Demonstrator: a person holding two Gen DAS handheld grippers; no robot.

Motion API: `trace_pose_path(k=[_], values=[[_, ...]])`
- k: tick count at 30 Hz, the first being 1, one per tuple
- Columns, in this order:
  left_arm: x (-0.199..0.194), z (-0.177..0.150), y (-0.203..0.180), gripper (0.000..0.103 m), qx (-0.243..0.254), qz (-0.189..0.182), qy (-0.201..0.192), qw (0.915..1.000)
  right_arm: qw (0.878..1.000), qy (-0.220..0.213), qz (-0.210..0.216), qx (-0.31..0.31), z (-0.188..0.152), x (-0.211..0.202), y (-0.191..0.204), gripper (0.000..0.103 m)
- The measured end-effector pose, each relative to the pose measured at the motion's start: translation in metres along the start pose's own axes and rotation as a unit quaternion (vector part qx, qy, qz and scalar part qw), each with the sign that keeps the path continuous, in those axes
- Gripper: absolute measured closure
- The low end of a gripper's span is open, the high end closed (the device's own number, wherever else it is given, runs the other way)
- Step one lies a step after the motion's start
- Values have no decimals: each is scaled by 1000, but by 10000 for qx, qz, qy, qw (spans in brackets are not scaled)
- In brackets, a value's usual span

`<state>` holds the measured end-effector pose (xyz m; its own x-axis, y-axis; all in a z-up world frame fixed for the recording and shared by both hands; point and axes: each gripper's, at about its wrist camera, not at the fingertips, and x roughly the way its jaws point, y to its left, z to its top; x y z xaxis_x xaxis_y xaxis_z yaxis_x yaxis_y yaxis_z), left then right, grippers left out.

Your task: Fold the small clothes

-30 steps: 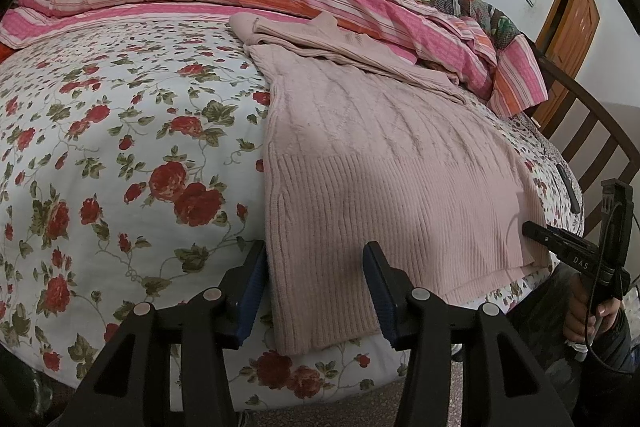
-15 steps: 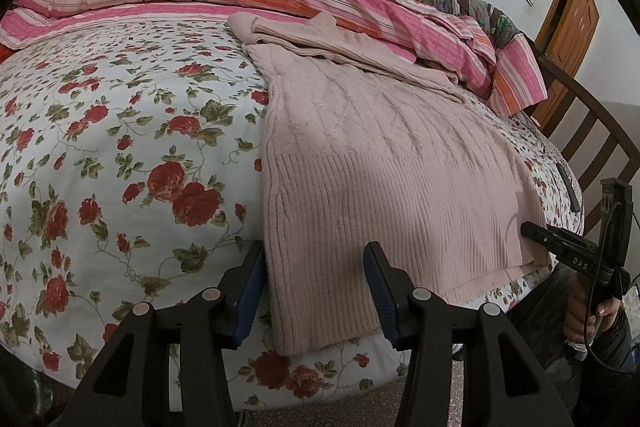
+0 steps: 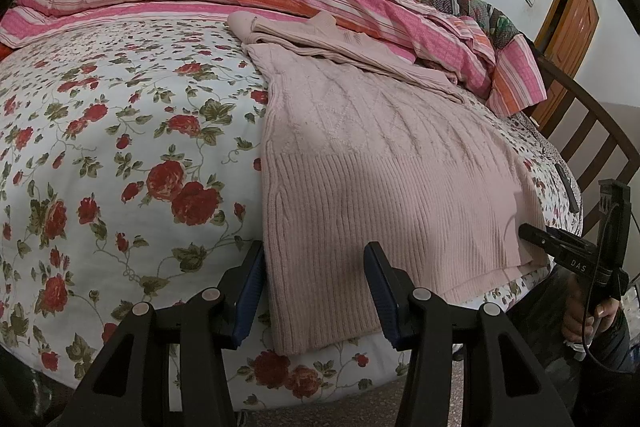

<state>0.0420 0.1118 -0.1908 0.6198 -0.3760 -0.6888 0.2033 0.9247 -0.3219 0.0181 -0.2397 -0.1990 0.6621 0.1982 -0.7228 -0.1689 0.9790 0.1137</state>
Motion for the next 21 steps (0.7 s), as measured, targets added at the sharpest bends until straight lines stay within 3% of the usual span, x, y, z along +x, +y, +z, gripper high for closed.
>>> trace_pose_path(k=[21], values=[[0, -2, -2, 56, -9, 13, -8, 10000, 10000, 28, -21, -59, -1, 1, 0, 60]])
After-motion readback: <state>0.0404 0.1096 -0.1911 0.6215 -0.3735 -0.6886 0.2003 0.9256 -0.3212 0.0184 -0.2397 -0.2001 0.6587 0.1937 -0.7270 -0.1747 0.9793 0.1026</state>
